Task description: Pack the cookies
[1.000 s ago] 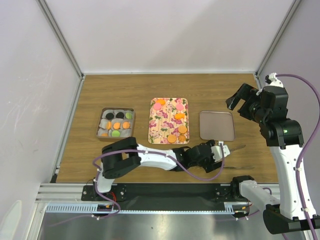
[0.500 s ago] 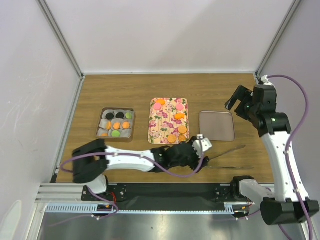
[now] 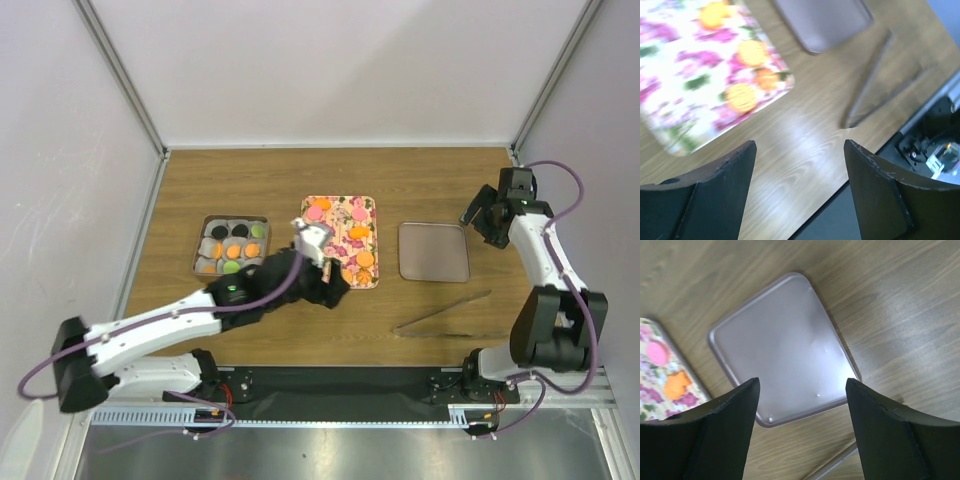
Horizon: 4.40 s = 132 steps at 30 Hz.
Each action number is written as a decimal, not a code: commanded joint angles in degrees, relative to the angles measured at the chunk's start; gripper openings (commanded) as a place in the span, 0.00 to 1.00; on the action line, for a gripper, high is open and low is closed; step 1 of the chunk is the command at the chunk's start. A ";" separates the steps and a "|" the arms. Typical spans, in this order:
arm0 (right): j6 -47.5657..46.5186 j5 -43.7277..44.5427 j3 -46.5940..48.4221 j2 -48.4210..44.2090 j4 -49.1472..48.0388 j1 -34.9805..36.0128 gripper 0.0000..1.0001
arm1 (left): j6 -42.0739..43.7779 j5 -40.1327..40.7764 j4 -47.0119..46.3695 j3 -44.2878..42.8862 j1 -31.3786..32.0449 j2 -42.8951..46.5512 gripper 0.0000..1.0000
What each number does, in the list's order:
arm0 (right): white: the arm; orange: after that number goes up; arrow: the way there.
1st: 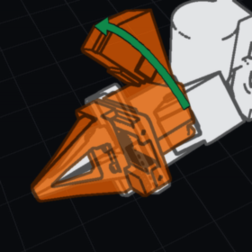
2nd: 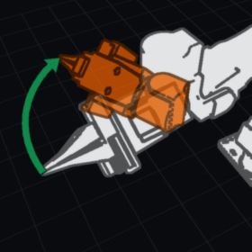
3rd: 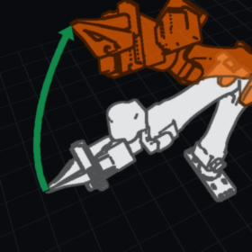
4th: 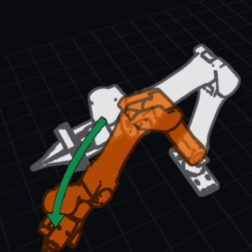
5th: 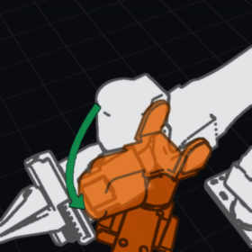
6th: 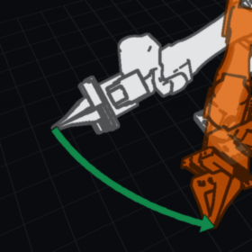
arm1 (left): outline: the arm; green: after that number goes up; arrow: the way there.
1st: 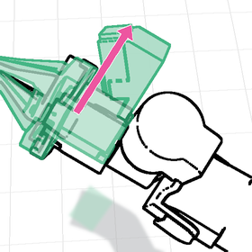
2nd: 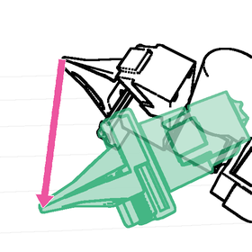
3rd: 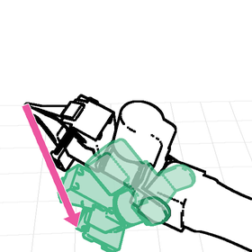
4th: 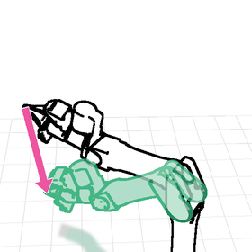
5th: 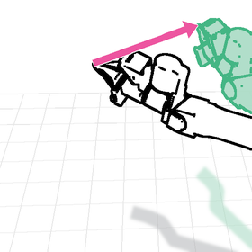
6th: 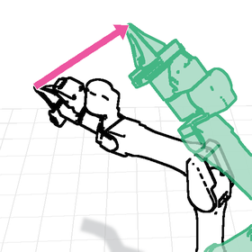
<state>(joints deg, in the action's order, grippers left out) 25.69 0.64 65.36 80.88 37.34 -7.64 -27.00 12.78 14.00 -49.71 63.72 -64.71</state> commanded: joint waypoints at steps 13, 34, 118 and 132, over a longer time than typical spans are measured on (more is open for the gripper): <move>-5.12 5.42 0.29 19.04 -7.02 0.08 0.46 | -0.07 -12.34 10.96 2.52 -10.11 14.43 0.78; -5.92 6.91 1.87 26.96 -8.95 1.05 0.05 | 2.57 -16.64 12.81 1.46 -13.27 13.73 0.79; -4.59 16.36 14.18 -9.60 4.23 38.21 0.63 | -10.16 -45.03 7.88 -29.13 -35.33 -24.15 0.00; -30.51 50.76 3.02 -10.58 -15.18 81.02 0.78 | -28.10 -37.39 28.35 -29.56 -37.88 -21.16 0.00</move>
<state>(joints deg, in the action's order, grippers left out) 4.38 41.58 69.87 69.23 29.56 70.43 -49.58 -25.85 35.03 -75.70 26.09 -87.68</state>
